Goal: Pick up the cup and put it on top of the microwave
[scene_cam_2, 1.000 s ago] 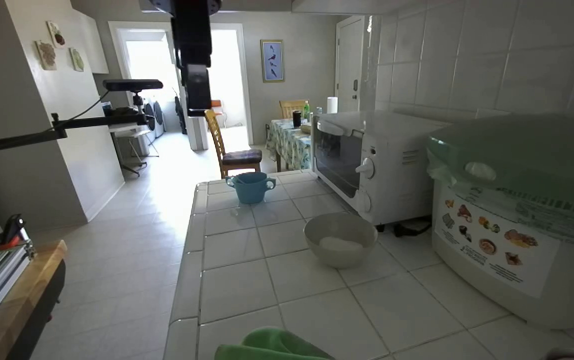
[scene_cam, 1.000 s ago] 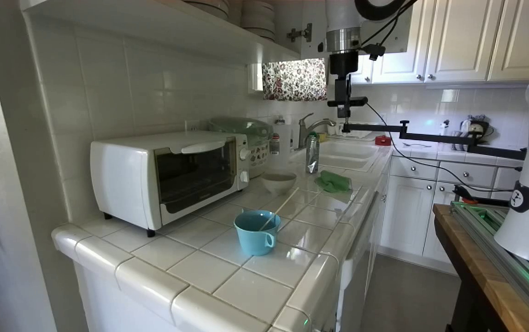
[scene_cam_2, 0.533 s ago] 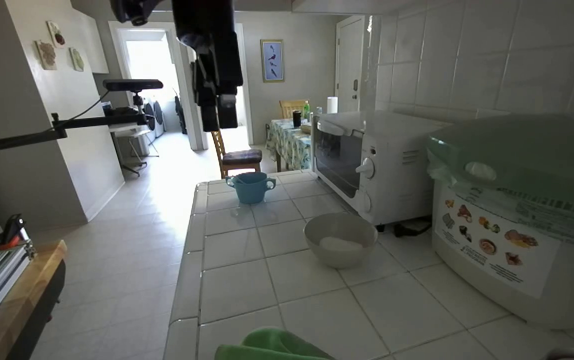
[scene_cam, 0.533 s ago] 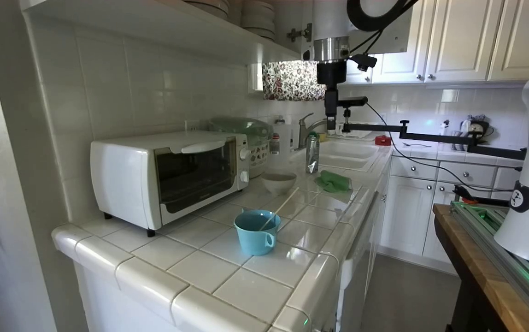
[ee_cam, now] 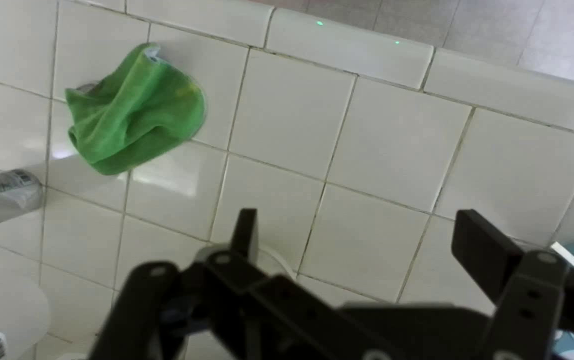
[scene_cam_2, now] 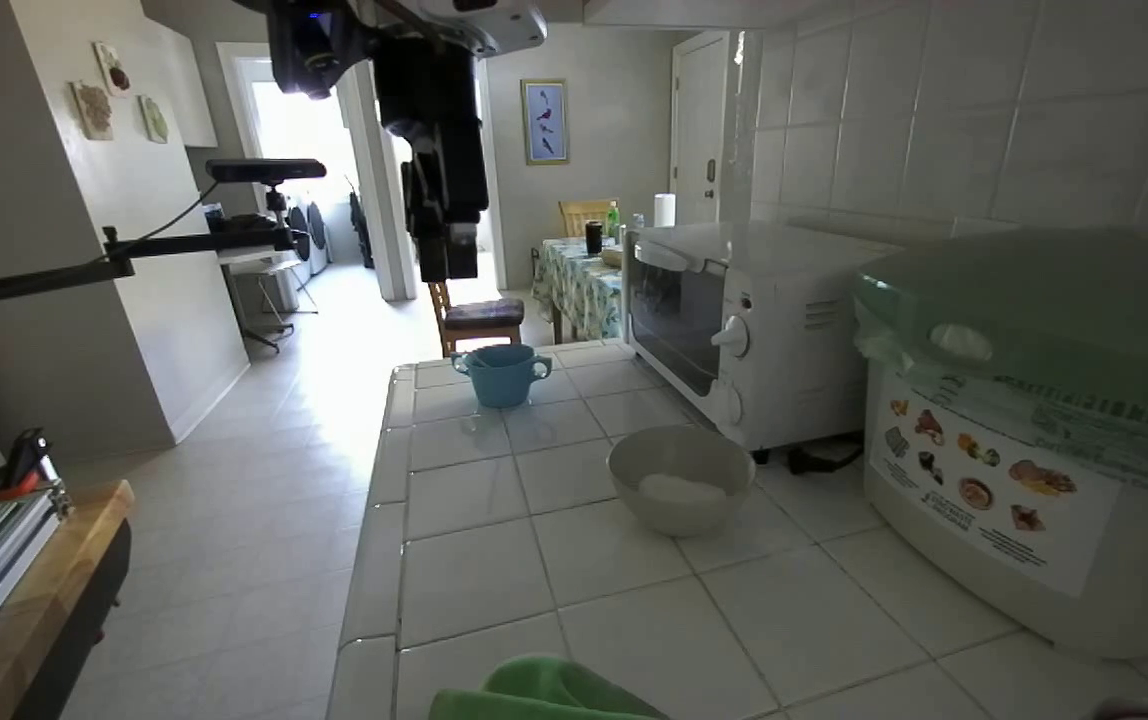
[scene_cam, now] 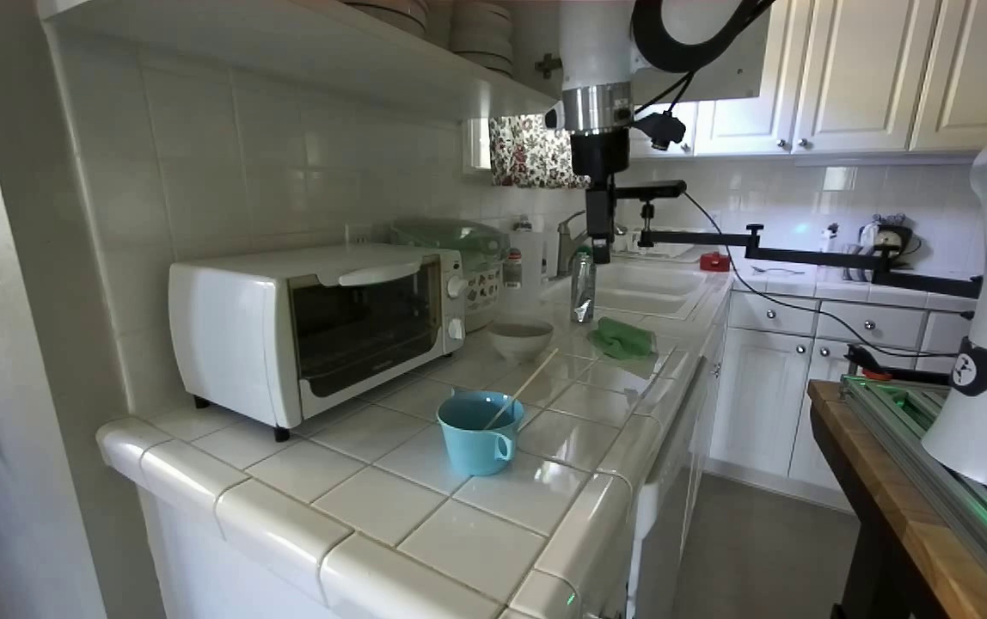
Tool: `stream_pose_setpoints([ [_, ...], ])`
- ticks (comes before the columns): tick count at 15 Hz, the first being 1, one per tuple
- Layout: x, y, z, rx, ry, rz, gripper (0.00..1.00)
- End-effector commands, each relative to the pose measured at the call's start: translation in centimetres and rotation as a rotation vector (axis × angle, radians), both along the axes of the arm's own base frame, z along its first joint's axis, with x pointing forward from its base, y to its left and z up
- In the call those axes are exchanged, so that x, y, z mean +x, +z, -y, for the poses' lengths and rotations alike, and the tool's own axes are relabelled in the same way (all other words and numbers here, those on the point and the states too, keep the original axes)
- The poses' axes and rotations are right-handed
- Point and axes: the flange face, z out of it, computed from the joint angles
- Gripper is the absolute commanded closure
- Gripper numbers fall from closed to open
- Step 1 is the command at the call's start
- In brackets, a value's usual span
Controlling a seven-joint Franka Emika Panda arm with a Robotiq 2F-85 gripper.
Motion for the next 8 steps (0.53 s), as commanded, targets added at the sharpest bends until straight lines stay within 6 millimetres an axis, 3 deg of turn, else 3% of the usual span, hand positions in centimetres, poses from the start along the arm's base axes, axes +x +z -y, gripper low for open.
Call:
stream_pose_setpoints([
  [1, 0.1, 0.2, -0.3, 0.000, -0.001, 0.004, 0.00],
  [4, 0.2, 0.3, -0.2, 0.000, -0.006, 0.007, 0.00],
  [8, 0.3, 0.2, 0.9, 0.014, -0.195, 0.066, 0.00],
])
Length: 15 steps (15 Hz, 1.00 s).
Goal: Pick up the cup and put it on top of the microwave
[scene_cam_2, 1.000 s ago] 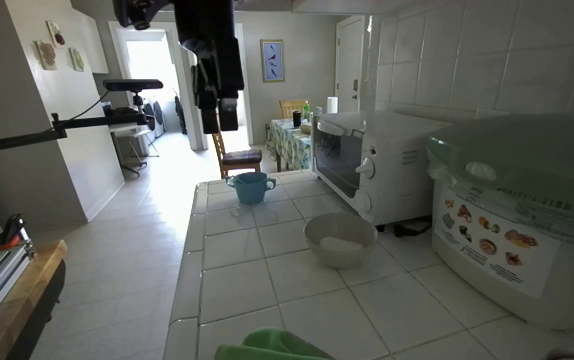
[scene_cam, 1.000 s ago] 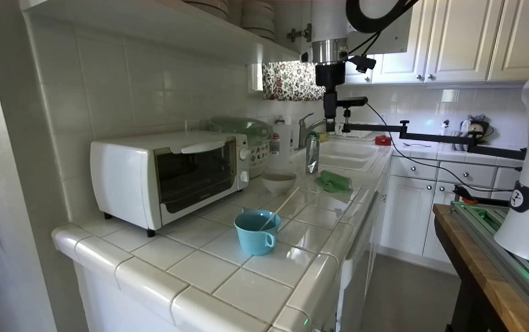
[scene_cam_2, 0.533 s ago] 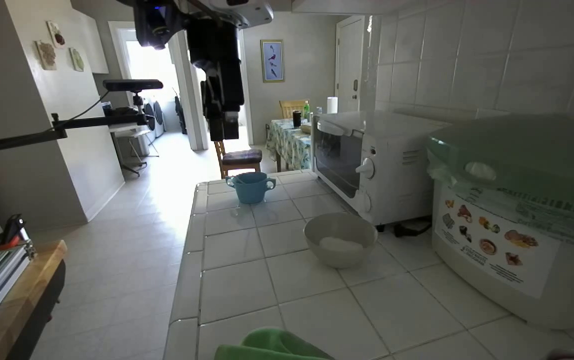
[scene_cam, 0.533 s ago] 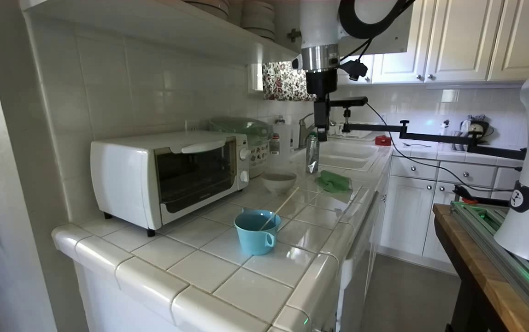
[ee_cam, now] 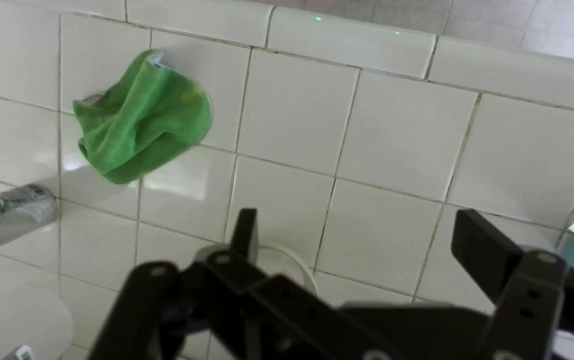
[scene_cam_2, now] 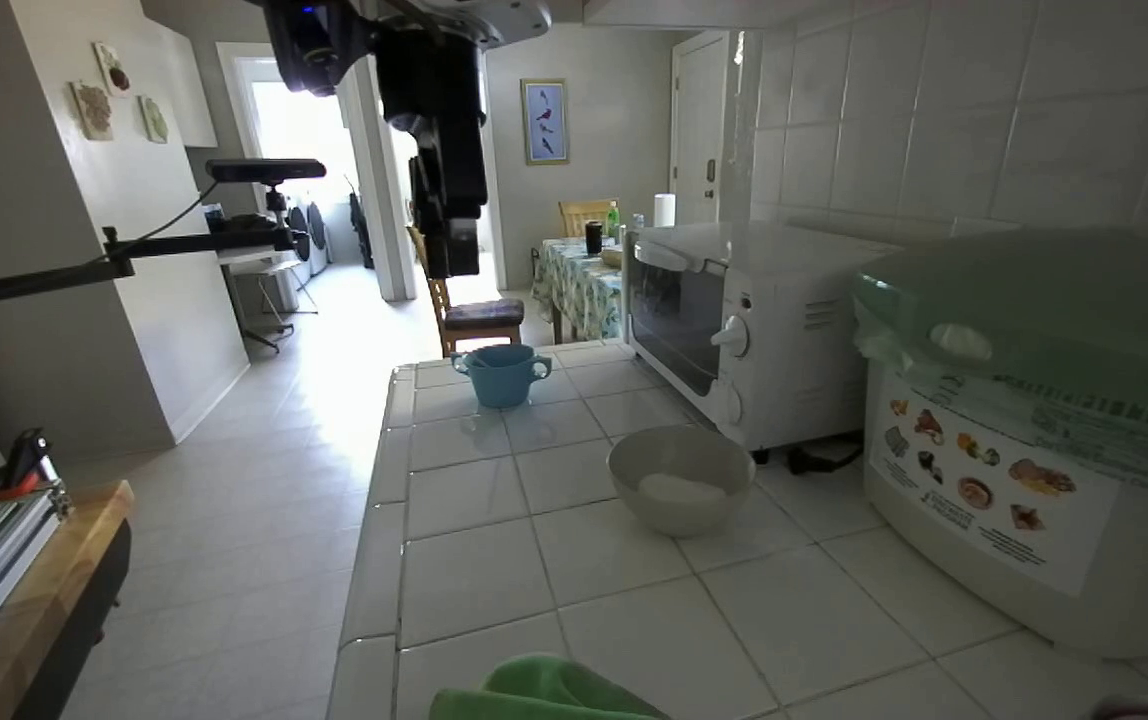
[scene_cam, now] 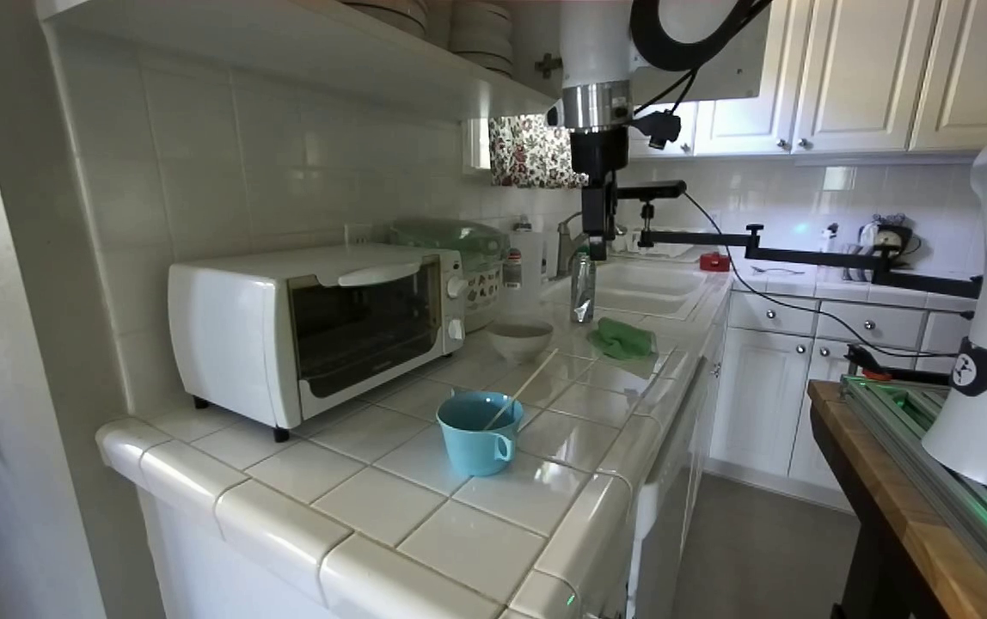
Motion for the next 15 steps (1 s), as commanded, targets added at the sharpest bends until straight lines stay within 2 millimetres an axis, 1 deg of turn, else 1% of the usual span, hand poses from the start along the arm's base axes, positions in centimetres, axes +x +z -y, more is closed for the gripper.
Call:
stream_pose_setpoints([
  [1, 0.3, -0.2, -0.4, 0.019, -0.180, 0.071, 0.00],
  [3, 0.6, -0.7, -1.9, 0.041, -0.273, 0.105, 0.00],
  [7, 1.1, -2.8, -7.1, 0.118, -0.430, 0.142, 0.00],
  [8, 1.1, -3.3, -8.5, 0.133, -0.448, 0.148, 0.00],
  [11, 1.3, -5.1, -11.9, 0.167, -0.477, 0.154, 0.00],
  [14, 2.1, -6.8, -14.4, 0.194, -0.509, 0.150, 0.00],
  [15, 2.7, -7.7, -15.1, 0.199, -0.523, 0.151, 0.00],
])
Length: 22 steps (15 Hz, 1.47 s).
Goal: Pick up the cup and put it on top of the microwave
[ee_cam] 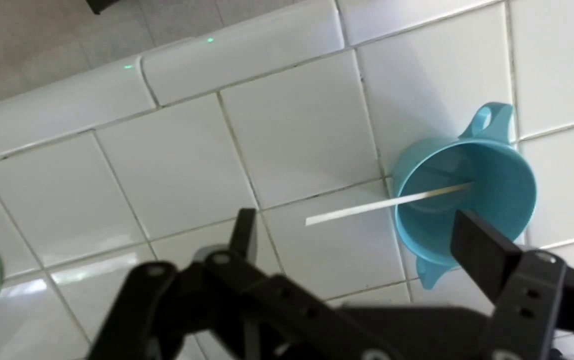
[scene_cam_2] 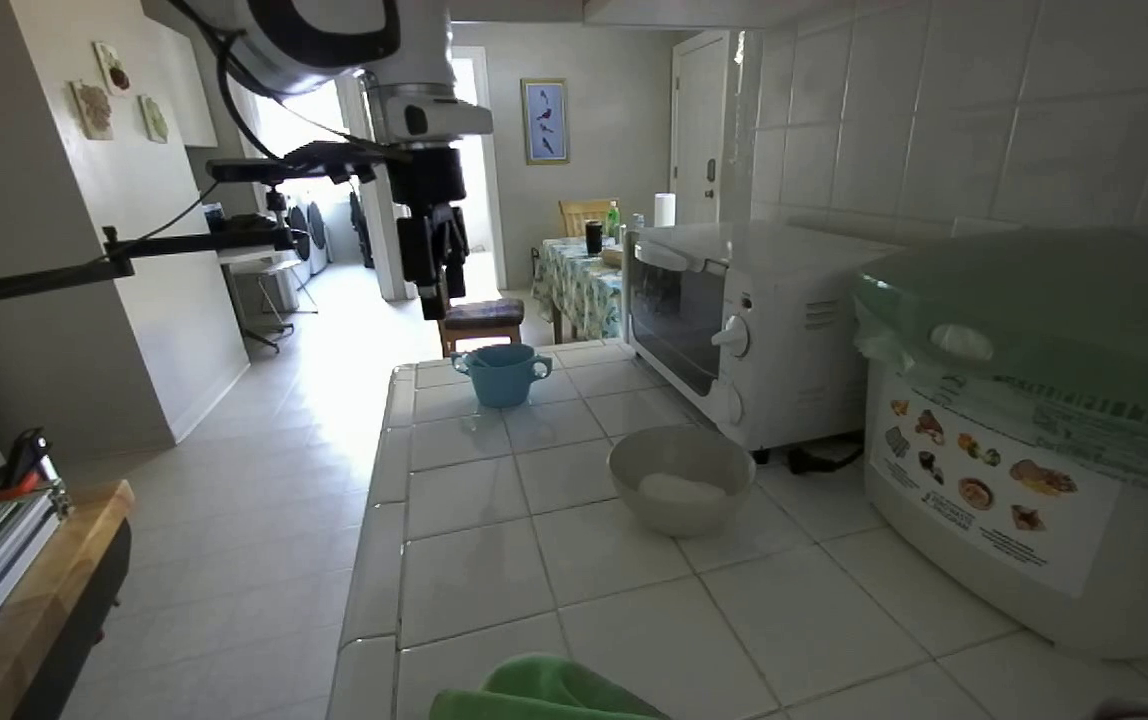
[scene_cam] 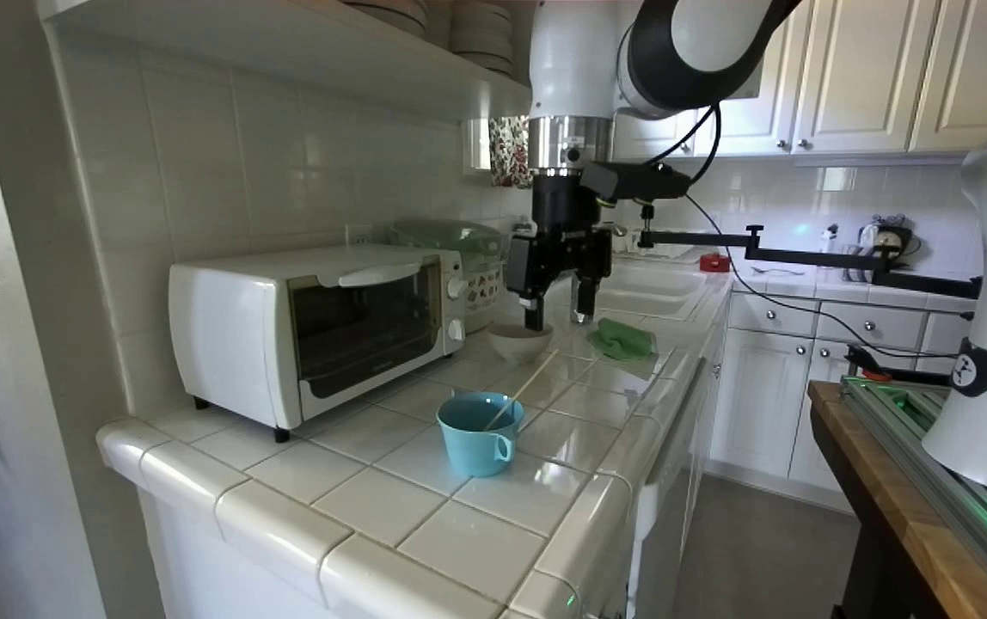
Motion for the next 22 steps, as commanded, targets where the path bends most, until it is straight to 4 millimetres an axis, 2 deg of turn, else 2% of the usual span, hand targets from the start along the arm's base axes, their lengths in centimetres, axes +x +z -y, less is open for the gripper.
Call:
stream_pose_setpoints([
  [1, 2.0, -2.2, -1.8, 0.039, -0.074, 0.006, 0.00],
  [5, 4.7, -5.7, -3.7, 0.042, -0.111, 0.019, 0.00],
  [7, 5.8, -6.8, -4.8, 0.035, -0.123, 0.027, 0.00],
  [9, 6.5, -7.2, -6.0, 0.017, -0.123, 0.043, 0.00],
  [12, 6.9, -6.7, -8.1, -0.006, -0.103, 0.077, 0.00],
  [16, 6.0, -5.9, -10.1, -0.030, -0.080, 0.094, 0.00],
  [22, 3.6, -5.4, -10.7, -0.046, -0.089, 0.067, 0.00],
])
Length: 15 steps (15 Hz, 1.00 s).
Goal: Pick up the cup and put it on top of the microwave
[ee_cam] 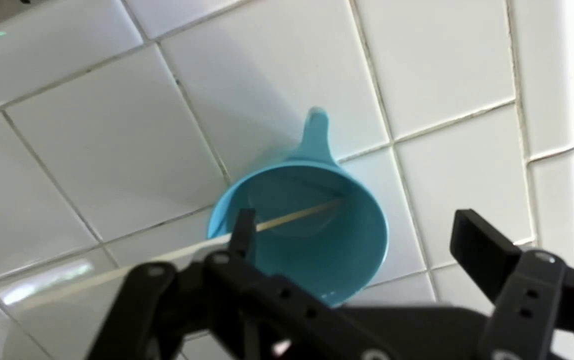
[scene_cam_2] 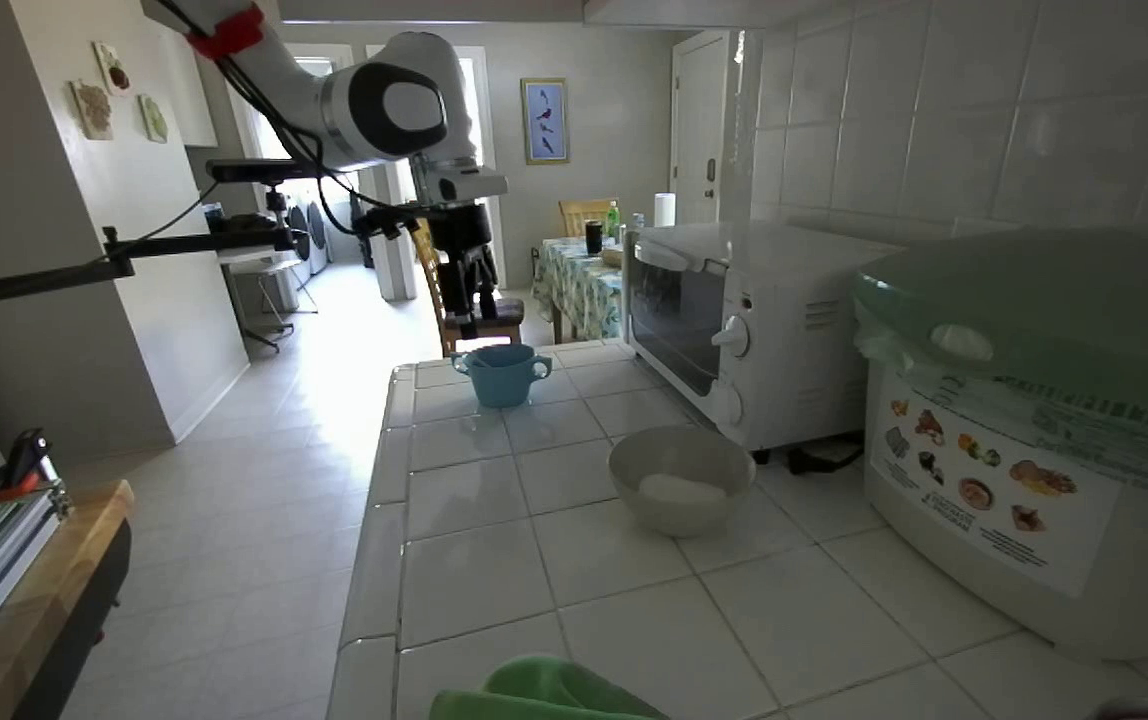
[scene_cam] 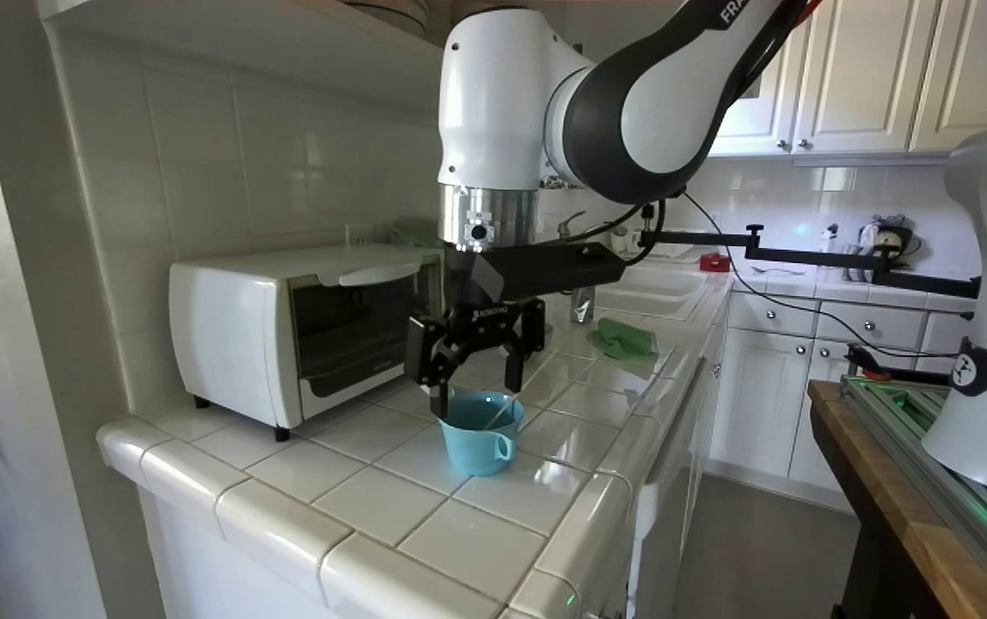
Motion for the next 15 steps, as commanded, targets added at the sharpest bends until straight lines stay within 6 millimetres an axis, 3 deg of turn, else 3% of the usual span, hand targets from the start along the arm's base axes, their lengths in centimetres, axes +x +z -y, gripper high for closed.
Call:
stream_pose_setpoints([
  [1, -1.9, 1.1, -0.1, -0.014, -0.018, -0.012, 0.00],
  [3, -2.4, 2.2, 0.5, 0.015, 0.002, -0.015, 0.00],
  [4, -1.4, 1.1, -0.3, -0.001, 0.002, -0.013, 0.00],
  [7, -1.8, 2.1, 0.3, 0.001, -0.005, -0.006, 0.00],
  [15, -2.8, 0.4, 0.2, 0.014, -0.048, -0.017, 0.00],
])
